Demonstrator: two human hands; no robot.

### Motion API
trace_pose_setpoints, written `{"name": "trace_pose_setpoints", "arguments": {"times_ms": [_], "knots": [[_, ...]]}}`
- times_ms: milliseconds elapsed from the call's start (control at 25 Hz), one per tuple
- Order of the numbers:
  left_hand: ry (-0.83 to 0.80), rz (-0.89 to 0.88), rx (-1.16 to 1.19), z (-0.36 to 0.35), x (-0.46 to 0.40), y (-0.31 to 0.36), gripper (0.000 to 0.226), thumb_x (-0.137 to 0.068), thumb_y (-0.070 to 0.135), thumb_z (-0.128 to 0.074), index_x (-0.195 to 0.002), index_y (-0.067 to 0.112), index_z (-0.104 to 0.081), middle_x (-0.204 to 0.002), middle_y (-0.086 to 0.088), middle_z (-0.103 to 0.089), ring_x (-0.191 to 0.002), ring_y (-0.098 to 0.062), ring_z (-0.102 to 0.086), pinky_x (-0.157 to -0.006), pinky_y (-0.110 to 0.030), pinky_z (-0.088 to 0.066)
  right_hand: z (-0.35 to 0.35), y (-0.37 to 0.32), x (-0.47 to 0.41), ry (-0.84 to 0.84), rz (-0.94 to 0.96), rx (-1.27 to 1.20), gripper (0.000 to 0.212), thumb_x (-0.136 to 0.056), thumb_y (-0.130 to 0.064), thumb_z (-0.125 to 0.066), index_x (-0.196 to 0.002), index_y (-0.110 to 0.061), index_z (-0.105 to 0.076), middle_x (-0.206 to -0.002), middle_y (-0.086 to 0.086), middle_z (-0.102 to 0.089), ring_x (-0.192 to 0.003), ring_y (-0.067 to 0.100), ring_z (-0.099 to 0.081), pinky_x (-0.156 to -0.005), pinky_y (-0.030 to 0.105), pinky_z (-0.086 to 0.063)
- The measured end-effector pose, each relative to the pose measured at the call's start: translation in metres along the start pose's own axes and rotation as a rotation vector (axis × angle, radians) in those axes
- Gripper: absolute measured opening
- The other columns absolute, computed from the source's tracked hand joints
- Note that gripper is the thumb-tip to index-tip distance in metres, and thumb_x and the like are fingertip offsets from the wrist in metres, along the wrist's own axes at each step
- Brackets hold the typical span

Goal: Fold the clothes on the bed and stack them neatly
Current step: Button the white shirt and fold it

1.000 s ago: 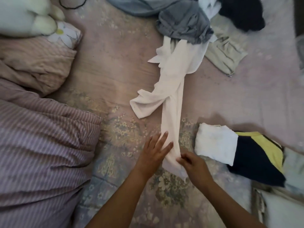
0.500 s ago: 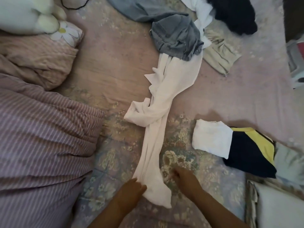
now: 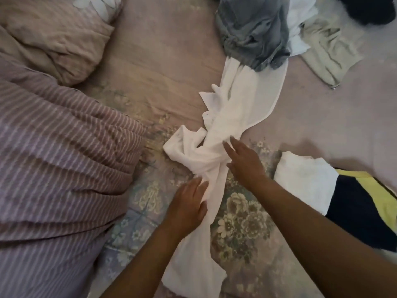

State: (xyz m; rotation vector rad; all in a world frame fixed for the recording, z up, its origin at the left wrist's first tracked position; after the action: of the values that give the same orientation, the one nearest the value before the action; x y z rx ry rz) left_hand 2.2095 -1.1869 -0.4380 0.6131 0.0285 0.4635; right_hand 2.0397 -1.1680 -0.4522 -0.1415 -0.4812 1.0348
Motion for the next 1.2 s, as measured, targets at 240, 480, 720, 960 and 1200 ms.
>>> {"name": "trace_pose_setpoints", "arguments": {"times_ms": [240, 480, 720, 960, 1200], "knots": [[-0.022, 0.088, -0.398, -0.012, -0.108, -0.036, 0.069, -0.093, 0.031, -0.068, -0.151, 0.007, -0.04, -0.156, -0.019, -0.039, -0.146, -0.036, -0.037, -0.12, -0.053, -0.028, -0.016, 0.003, -0.06, -0.065, 0.204, 0.373, 0.049, -0.099, -0.019, -0.062, -0.146, -0.013, -0.051, -0.163, 0.012, -0.032, -0.152, 0.029, -0.026, -0.124, 0.054, -0.018], [0.072, -0.233, -0.474, -0.022, -0.058, 0.006, 0.059, -0.058, 0.016, -0.096, -0.112, 0.009, -0.073, -0.101, -0.011, -0.075, -0.084, -0.026, -0.073, -0.078, -0.041, -0.061, -0.025, 0.005, 0.017, 0.034, 0.285, 0.216, 0.041, -0.067, 0.002, -0.084, -0.107, -0.003, -0.076, -0.117, 0.018, -0.073, -0.112, 0.033, -0.068, -0.102, 0.049, -0.051], [-0.106, -0.309, -0.447, -0.045, 0.036, 0.044, 0.068, -0.041, 0.02, -0.103, -0.101, 0.012, -0.073, -0.073, -0.005, -0.067, -0.058, -0.016, -0.061, -0.053, -0.027, -0.05, -0.064, -0.01, 0.134, -0.047, 0.325, 0.039, 0.05, -0.053, -0.011, -0.095, -0.1, -0.009, -0.076, -0.096, 0.011, -0.078, -0.089, 0.026, -0.075, -0.087, 0.041, -0.059], [-0.302, -0.265, -0.353, -0.062, 0.085, 0.059, 0.049, -0.059, 0.025, -0.095, -0.103, 0.019, -0.074, -0.079, 0.0, -0.071, -0.063, -0.013, -0.064, -0.055, -0.024, -0.05, -0.079, -0.017, 0.188, -0.127, 0.249, 0.005, 0.046, -0.043, -0.015, -0.095, -0.085, -0.012, -0.075, -0.085, 0.008, -0.077, -0.079, 0.023, -0.075, -0.073, 0.034, -0.061], [0.032, 0.067, -0.106, -0.008, -0.026, 0.025, 0.016, -0.088, 0.014, -0.073, -0.099, 0.004, -0.07, -0.087, -0.016, -0.068, -0.074, -0.035, -0.067, -0.061, -0.039, -0.053, -0.049, 0.018, 0.123, -0.099, 0.12, -0.04, 0.043, -0.088, -0.012, -0.076, -0.126, 0.005, -0.064, -0.133, 0.029, -0.061, -0.124, 0.044, -0.059, -0.104, 0.052, -0.05]]}}
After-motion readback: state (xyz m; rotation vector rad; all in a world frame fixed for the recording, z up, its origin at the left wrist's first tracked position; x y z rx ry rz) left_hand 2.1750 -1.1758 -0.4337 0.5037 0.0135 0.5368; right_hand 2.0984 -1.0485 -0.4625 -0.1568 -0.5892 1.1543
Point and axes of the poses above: each hand's wrist, its own x-axis away from the middle knuckle, its own z-axis out of the back of the hand, y = z × x, the point moved 10 cm from there along -x, towards the middle knuckle
